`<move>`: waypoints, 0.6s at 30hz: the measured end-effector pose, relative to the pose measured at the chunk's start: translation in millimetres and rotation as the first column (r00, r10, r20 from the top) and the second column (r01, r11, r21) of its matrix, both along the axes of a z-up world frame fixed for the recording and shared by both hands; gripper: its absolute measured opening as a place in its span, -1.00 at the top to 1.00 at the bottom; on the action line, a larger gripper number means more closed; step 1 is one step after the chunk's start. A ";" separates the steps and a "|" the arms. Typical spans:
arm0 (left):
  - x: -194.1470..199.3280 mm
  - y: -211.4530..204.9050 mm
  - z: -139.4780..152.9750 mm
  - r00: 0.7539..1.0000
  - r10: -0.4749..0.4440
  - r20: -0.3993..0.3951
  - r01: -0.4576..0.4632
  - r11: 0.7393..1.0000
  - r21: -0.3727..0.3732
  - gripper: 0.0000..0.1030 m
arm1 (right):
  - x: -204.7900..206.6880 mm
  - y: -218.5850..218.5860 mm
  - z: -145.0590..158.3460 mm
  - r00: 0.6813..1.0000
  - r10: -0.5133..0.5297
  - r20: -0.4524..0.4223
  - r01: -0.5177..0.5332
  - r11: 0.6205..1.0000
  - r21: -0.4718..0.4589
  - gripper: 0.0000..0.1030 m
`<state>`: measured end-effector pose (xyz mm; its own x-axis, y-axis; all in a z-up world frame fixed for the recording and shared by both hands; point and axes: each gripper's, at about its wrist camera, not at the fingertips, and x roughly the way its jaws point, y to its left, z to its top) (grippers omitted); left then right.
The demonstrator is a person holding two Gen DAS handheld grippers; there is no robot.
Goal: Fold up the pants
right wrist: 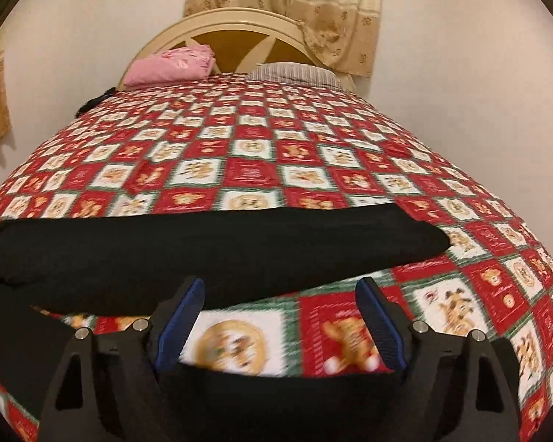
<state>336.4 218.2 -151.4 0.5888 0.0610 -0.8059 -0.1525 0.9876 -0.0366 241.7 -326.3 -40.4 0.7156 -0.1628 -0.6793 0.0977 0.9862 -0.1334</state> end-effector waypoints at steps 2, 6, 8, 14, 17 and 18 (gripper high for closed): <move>4.0 3.0 -3.0 1.000 -0.010 0.002 0.010 1.000 -0.018 -0.40 | 6.2 -13.1 2.0 1.000 -0.018 -0.001 0.018 1.000 0.000 -0.65; 6.9 6.7 -10.5 0.999 -0.042 -0.004 0.041 0.996 -0.085 -0.16 | 17.0 -35.0 3.8 0.999 -0.048 -0.008 0.048 0.999 0.015 -0.65; 6.0 7.0 -10.6 0.998 -0.064 0.012 0.065 0.992 -0.107 -0.10 | 22.9 -47.9 3.4 0.997 -0.070 -0.018 0.071 0.997 0.031 -0.65; 12.5 7.8 -10.1 0.996 -0.094 0.008 0.094 0.990 -0.101 -0.05 | 42.2 -84.4 -1.2 0.990 -0.126 -0.057 0.131 0.987 0.094 -0.53; 14.4 7.6 -7.8 0.994 -0.109 0.011 0.110 0.987 -0.115 0.20 | 50.3 -101.2 -0.9 0.985 -0.157 -0.071 0.163 0.982 0.096 -0.48; 14.4 7.6 -6.8 0.994 -0.108 0.012 0.109 0.988 -0.111 0.27 | 53.4 -107.9 0.0 0.983 -0.170 -0.075 0.177 0.980 0.093 -0.45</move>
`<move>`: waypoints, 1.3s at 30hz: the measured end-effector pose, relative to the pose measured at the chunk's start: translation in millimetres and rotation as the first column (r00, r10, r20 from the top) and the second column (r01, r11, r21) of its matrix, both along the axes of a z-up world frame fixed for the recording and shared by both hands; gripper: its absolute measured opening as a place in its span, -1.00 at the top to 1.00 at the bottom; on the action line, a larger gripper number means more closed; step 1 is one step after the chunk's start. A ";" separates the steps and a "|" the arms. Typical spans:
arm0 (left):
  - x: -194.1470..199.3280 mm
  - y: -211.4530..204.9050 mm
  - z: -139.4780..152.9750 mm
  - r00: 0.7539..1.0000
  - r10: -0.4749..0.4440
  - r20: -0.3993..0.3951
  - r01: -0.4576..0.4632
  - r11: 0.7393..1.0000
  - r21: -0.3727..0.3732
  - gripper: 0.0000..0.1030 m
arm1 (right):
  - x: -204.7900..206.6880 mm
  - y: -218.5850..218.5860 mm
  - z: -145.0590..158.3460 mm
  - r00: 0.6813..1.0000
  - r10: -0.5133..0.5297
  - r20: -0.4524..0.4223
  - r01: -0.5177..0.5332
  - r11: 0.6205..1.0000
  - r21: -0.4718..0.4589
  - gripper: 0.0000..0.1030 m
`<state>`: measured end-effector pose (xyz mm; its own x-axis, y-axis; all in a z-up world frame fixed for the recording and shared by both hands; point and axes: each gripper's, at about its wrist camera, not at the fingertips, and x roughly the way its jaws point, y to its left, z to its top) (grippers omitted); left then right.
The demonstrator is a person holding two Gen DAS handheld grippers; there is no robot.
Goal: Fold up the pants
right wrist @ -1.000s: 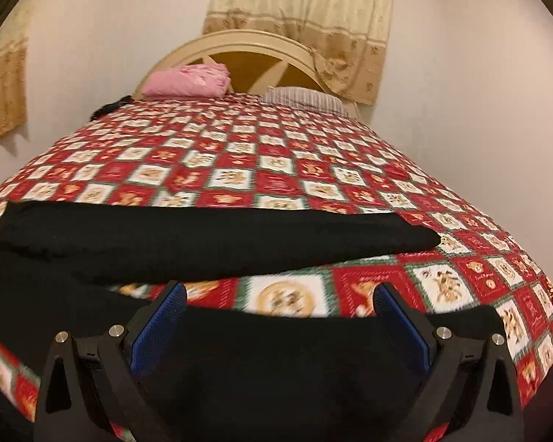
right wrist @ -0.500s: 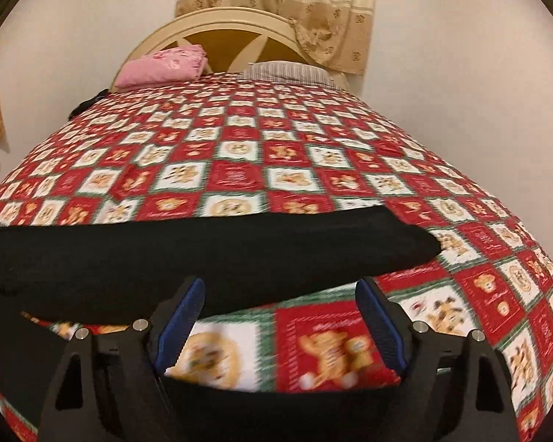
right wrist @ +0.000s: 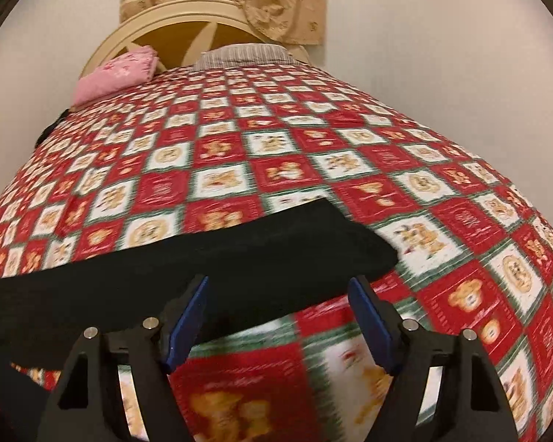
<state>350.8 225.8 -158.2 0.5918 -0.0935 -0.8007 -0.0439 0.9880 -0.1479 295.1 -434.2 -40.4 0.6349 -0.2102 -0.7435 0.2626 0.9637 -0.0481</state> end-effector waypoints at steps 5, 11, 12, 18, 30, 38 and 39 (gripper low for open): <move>0.2 -0.2 2.8 1.000 -0.025 0.014 0.025 0.999 -0.034 0.68 | 15.3 -38.4 8.1 0.998 -0.063 -0.014 0.063 0.998 0.001 -0.45; 2.4 -2.5 2.1 1.000 -0.027 0.009 0.027 0.999 -0.027 0.69 | 38.7 -79.5 11.4 0.995 -0.085 -0.049 0.088 0.994 0.059 -0.45; 2.8 -3.5 1.5 1.000 -0.028 0.007 0.028 0.999 -0.018 0.69 | 42.2 -81.7 10.8 0.995 -0.078 -0.055 0.082 0.994 0.071 -0.45; 4.2 -4.3 0.1 1.000 -0.012 0.000 0.012 1.000 0.002 0.57 | 80.0 -87.1 -3.1 0.993 -0.036 -0.115 0.044 0.996 0.073 -0.45; 7.1 -0.5 -1.1 0.999 -0.034 -0.011 0.033 0.999 -0.039 0.69 | 117.9 -86.6 -50.0 0.959 0.081 -0.271 -0.038 0.986 0.161 0.53; -0.6 -0.7 15.7 0.998 -0.046 0.048 0.050 0.996 -0.080 0.76 | 101.2 -76.2 -22.1 0.978 0.093 -0.185 -0.066 0.987 0.148 0.84; -3.7 0.6 20.7 0.997 -0.047 0.065 0.053 0.995 -0.085 0.76 | 97.1 -73.7 -16.4 0.982 0.095 -0.164 -0.072 0.988 0.138 0.84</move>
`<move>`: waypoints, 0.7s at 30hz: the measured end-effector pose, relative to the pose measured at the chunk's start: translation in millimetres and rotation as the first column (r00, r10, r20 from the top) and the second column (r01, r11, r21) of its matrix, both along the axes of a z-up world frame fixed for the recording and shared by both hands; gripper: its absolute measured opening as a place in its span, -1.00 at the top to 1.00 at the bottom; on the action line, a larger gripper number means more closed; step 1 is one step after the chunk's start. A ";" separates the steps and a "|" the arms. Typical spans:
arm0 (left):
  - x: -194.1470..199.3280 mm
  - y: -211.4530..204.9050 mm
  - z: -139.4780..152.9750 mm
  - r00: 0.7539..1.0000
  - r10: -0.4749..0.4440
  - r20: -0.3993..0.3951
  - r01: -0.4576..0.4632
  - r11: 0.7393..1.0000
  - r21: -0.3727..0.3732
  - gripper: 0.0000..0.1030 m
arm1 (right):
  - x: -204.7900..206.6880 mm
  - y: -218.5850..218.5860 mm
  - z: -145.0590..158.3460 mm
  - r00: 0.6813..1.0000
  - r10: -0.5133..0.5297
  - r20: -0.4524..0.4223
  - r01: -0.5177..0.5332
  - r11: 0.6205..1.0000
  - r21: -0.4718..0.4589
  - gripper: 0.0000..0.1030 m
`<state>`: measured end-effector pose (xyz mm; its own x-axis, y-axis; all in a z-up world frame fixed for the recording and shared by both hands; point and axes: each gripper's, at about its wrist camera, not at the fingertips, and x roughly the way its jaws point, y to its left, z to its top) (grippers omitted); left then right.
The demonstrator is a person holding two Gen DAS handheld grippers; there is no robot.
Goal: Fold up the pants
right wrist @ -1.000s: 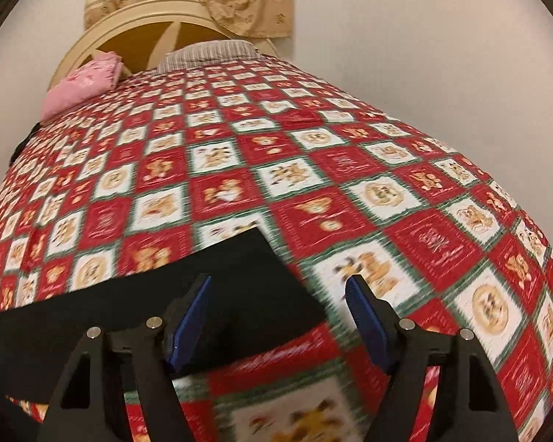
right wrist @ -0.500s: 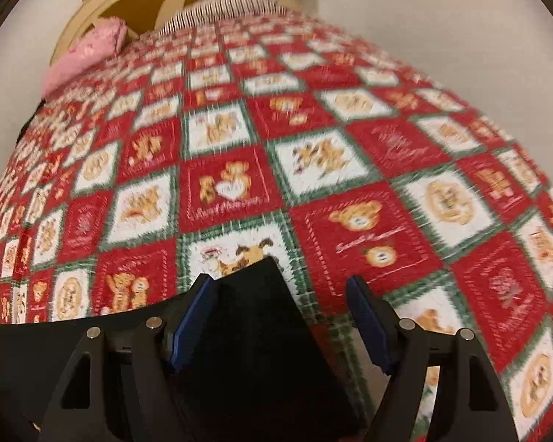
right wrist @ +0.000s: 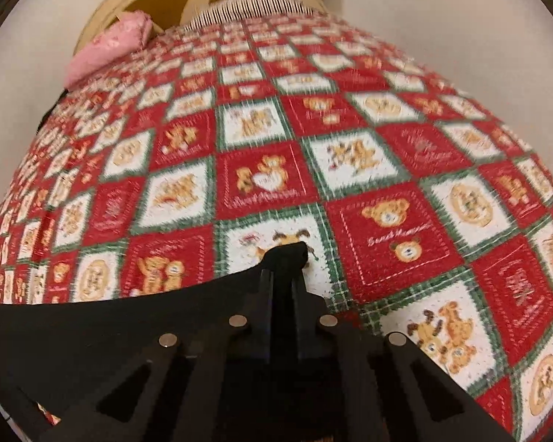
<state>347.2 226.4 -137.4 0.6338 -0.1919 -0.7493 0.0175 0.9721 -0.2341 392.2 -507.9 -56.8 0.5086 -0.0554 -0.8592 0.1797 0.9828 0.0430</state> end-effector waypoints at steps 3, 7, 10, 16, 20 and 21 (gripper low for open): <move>-6.6 1.7 11.8 0.999 -0.011 0.035 0.011 1.000 -0.021 0.76 | -14.5 5.9 19.4 0.998 0.011 0.069 -0.010 1.000 -0.006 0.85; -22.6 3.9 28.4 0.993 -0.044 0.114 0.053 0.996 -0.077 0.77 | -43.7 14.2 49.3 0.981 0.046 0.186 -0.044 0.999 -0.014 0.85; -36.3 3.1 38.5 0.984 -0.071 0.166 0.088 0.991 -0.101 0.77 | -71.3 19.9 68.0 0.957 0.086 0.279 -0.084 0.996 -0.020 0.85; -69.4 6.8 51.2 0.965 -0.105 0.240 0.142 0.980 -0.138 0.78 | -133.6 20.3 86.0 0.903 0.110 0.416 -0.116 0.993 -0.010 0.86; -99.2 22.6 56.0 0.948 -0.097 0.305 0.161 0.968 -0.192 0.78 | -176.3 14.0 85.7 0.865 0.097 0.493 -0.117 0.993 0.011 0.86; -105.7 25.2 56.2 0.943 -0.097 0.317 0.165 0.966 -0.197 0.78 | -183.2 12.3 84.9 0.860 0.090 0.502 -0.112 0.994 0.015 0.86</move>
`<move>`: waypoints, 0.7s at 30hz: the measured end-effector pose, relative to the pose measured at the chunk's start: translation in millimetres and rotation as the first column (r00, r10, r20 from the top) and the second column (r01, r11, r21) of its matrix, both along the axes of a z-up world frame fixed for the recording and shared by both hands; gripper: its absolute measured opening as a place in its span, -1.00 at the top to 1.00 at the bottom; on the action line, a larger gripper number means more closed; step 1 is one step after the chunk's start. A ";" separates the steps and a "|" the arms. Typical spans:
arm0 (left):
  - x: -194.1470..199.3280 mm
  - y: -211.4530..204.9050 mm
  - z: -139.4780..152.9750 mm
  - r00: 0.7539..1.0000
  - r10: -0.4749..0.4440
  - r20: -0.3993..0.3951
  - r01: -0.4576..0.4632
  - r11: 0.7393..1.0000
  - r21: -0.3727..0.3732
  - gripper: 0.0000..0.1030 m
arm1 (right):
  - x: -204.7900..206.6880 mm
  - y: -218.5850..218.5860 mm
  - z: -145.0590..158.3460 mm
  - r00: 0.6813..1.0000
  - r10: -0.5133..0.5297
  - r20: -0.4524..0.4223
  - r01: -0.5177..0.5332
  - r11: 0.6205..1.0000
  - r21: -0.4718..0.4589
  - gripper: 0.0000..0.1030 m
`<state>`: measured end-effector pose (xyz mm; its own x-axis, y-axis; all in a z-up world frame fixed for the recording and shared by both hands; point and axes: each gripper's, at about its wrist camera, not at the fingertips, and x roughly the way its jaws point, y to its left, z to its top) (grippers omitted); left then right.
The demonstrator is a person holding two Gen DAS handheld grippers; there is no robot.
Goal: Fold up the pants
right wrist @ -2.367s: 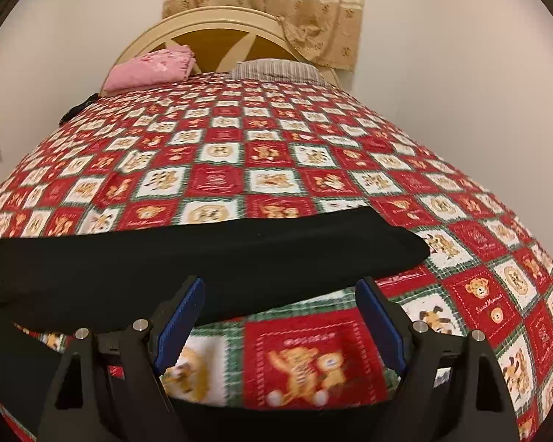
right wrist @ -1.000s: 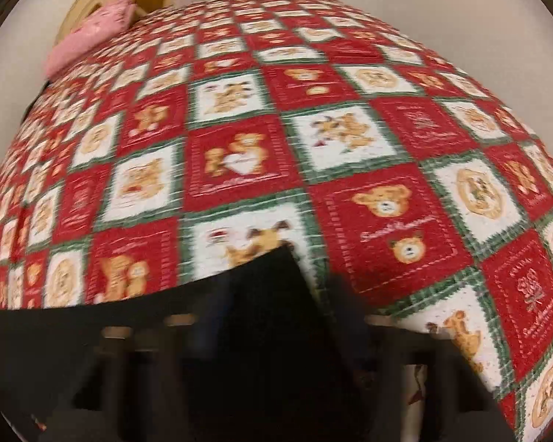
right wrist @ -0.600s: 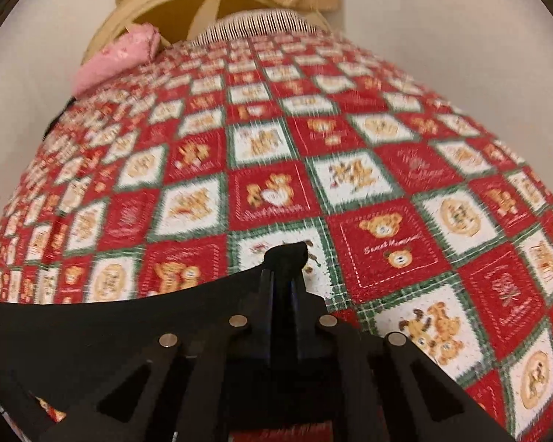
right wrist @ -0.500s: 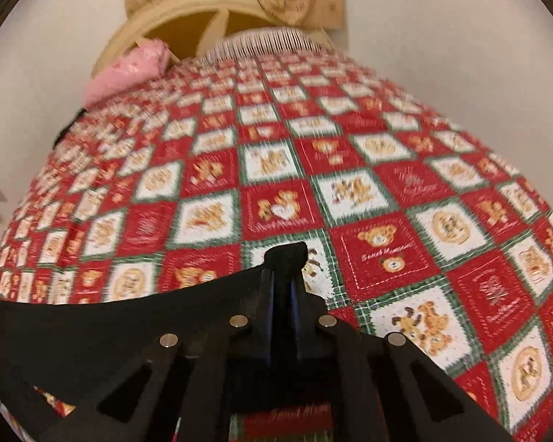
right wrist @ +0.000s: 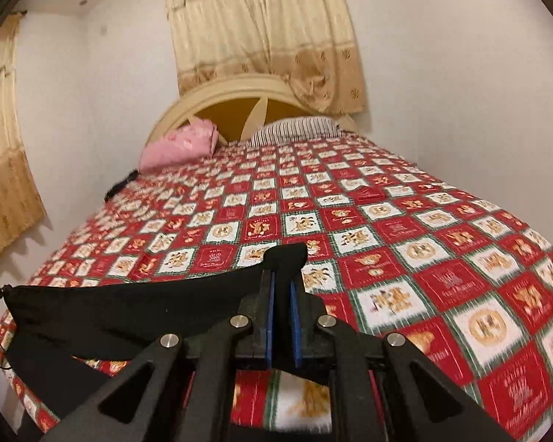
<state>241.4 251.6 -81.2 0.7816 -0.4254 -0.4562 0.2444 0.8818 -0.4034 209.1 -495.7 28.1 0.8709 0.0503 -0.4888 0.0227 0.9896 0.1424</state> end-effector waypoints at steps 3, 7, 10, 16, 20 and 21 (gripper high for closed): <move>-22.3 7.7 -5.0 0.999 -0.025 0.030 0.026 0.999 -0.033 0.78 | -29.2 -13.2 -9.8 1.000 -0.021 0.021 0.020 0.999 0.034 0.86; -52.8 10.1 -19.3 0.996 -0.062 0.057 0.065 0.997 -0.042 0.78 | -57.0 -30.6 -27.7 0.998 -0.059 0.000 0.059 0.996 0.068 0.86; -69.4 11.0 -31.1 0.995 -0.085 0.053 0.087 0.996 -0.037 0.77 | -77.8 -41.2 -43.1 0.996 -0.080 -0.030 0.083 0.993 0.082 0.86; -89.1 10.3 -64.5 0.994 -0.108 -0.016 0.108 0.994 0.005 0.75 | -96.0 -49.9 -65.5 0.991 -0.097 -0.088 0.105 0.990 0.090 0.86; -103.1 16.2 -71.9 0.995 -0.098 -0.026 0.099 0.995 0.031 0.49 | -105.1 -54.2 -75.0 0.987 -0.096 -0.126 0.107 0.991 0.082 0.84; -106.3 18.2 -71.5 0.996 -0.088 -0.026 0.089 0.995 0.043 0.35 | -107.9 -53.7 -74.7 0.986 -0.095 -0.133 0.106 0.992 0.075 0.81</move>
